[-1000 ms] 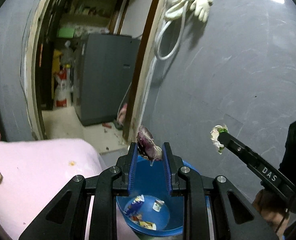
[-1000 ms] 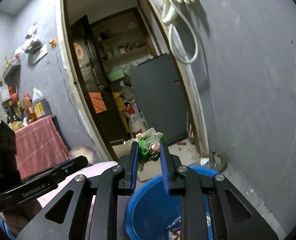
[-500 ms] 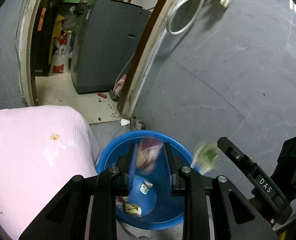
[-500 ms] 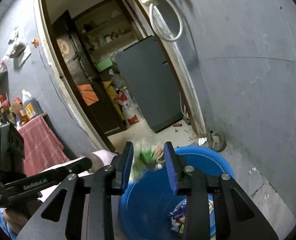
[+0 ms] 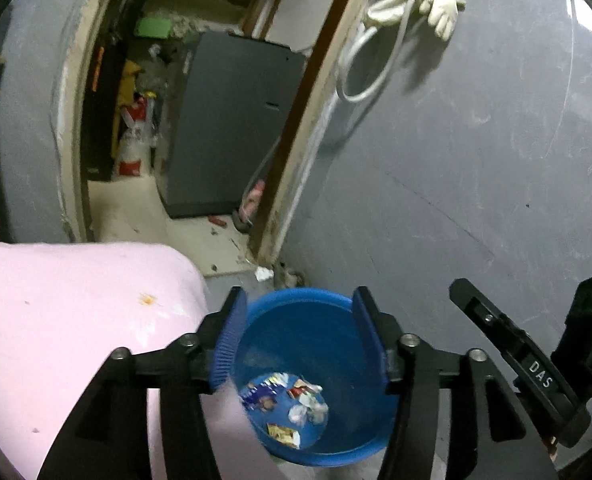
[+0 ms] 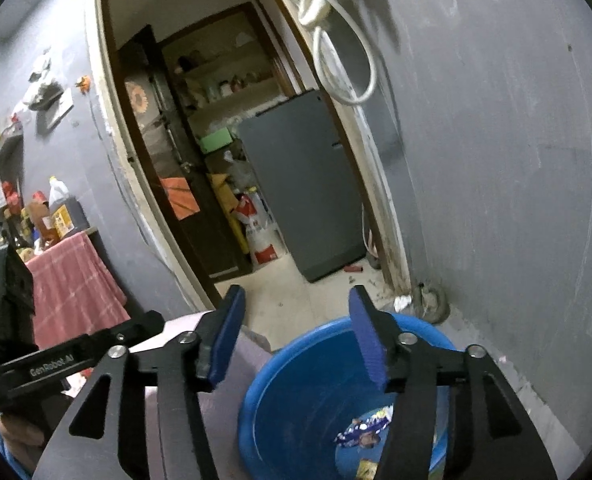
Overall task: Collect trash
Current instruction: 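Move both tools back over the last scraps on the table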
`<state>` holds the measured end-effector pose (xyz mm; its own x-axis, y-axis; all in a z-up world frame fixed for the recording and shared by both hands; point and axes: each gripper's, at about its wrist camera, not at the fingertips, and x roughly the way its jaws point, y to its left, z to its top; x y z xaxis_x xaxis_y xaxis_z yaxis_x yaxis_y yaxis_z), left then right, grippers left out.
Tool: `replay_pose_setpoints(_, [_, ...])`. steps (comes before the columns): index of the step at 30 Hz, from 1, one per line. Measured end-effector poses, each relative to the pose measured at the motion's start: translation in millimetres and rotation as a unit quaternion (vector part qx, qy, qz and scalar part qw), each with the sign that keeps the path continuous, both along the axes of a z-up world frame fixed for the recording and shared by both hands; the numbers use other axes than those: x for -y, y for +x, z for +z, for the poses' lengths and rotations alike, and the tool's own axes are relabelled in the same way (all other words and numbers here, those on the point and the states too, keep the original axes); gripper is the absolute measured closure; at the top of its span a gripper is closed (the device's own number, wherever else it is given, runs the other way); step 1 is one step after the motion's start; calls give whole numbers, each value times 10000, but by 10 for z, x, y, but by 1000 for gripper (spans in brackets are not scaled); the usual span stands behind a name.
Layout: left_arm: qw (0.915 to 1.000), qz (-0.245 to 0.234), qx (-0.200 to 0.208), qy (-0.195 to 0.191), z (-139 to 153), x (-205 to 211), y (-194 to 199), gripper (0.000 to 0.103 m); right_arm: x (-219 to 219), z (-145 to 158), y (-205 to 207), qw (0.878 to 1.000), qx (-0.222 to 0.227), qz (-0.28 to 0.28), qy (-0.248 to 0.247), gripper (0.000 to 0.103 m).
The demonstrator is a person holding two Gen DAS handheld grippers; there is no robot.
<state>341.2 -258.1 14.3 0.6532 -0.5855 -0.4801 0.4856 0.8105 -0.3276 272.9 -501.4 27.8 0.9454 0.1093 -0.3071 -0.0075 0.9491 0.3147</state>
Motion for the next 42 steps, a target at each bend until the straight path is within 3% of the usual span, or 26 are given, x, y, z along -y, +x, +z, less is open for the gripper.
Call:
replay_pose_setpoints(2, [9998, 130, 160, -29, 62, -106, -55, 45, -56, 47, -25, 9999, 118, 23, -123, 46])
replay_pose_setpoints(6, [9981, 375, 481, 5, 195, -287, -167, 30, -174, 132, -77, 9988, 367, 74, -306, 29])
replay_pose_setpoints(14, [9903, 900, 1059, 44, 395, -693, -393, 8, -470, 321, -178, 9941, 877, 265, -581, 15])
replay_pose_setpoints(19, [9848, 1176, 1275, 87, 463, -915, -492, 7, -712, 419, -212, 9900, 1140, 400, -723, 0])
replay_pose_setpoints(23, [9795, 1465, 1384, 22, 483, -1154, -579, 2, -897, 473, -237, 9863, 1310, 587, -814, 0])
replay_pose_setpoints(34, [9617, 2108, 1747, 92, 560, -1829, -823, 2, -1517, 566, -288, 9748, 1665, 976, -1115, 0])
replay_pose_setpoints(42, [9514, 2507, 1747, 392, 505, -2360, -883, 2, -1970, 530, -243, 9701, 1684, 1251, -1221, 0])
